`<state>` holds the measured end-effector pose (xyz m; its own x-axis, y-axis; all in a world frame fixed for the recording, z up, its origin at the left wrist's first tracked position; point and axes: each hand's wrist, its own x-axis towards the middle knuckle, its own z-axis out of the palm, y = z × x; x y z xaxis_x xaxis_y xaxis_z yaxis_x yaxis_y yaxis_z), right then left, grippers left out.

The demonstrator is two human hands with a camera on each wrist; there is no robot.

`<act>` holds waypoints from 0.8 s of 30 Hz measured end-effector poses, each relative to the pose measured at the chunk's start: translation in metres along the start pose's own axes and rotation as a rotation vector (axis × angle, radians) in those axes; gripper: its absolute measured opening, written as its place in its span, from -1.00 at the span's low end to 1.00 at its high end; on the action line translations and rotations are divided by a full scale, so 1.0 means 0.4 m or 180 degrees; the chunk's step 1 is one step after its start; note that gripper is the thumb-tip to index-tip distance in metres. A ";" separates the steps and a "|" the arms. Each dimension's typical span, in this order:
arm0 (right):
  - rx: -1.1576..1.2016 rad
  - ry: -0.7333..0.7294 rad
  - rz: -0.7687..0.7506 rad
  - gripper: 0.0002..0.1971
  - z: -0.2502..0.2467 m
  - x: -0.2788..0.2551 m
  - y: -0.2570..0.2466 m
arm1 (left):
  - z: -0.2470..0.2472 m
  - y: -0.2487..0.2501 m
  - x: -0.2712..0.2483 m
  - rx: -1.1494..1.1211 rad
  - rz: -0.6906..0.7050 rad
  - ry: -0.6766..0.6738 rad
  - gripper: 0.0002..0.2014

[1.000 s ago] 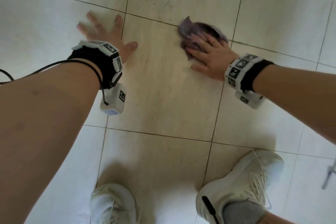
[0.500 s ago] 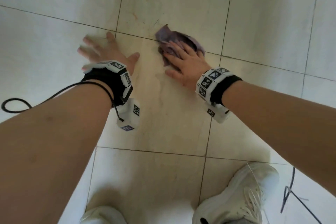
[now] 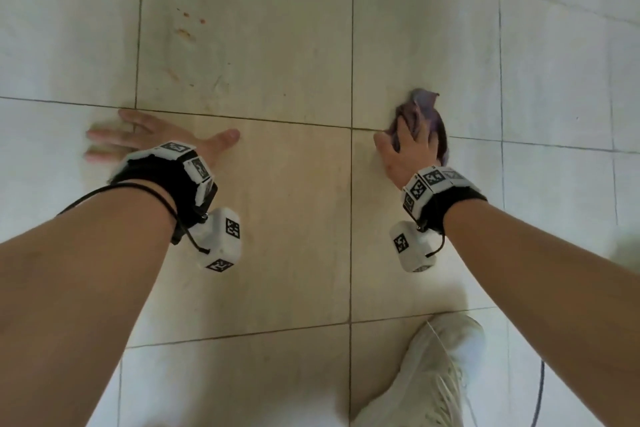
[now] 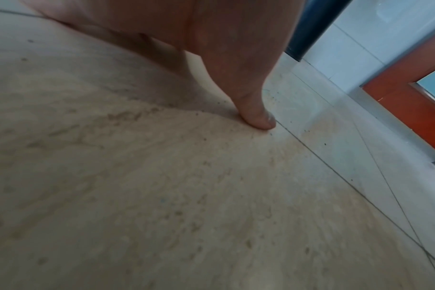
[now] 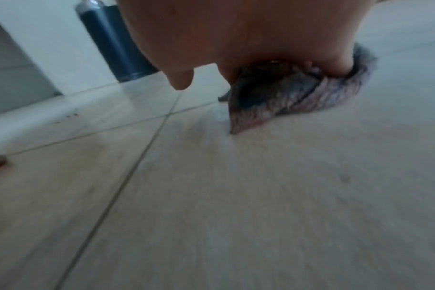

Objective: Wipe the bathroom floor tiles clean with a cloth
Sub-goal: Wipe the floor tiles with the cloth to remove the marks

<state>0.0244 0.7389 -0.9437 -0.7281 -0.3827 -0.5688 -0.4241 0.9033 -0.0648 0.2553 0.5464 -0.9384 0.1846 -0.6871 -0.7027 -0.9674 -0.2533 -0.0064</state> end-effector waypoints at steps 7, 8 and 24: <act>-0.0061 0.0122 -0.0109 -0.20 -0.016 0.105 -0.189 | 0.007 0.003 0.011 -0.0040 0.0014 0.0019 0.47; -0.0072 0.0086 -0.0284 -0.20 -0.019 0.117 -0.239 | 0.008 0.003 0.015 -0.0030 0.0012 0.0031 0.48; -0.0410 -0.0132 -0.0154 -0.21 -0.083 0.137 -0.156 | 0.000 0.004 0.001 0.0001 0.0015 0.0046 0.47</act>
<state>-0.0070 0.6553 -0.9437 -0.6834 -0.4144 -0.6010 -0.5257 0.8506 0.0113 0.2540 0.5457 -0.9387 0.1826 -0.6981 -0.6924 -0.9682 -0.2500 -0.0033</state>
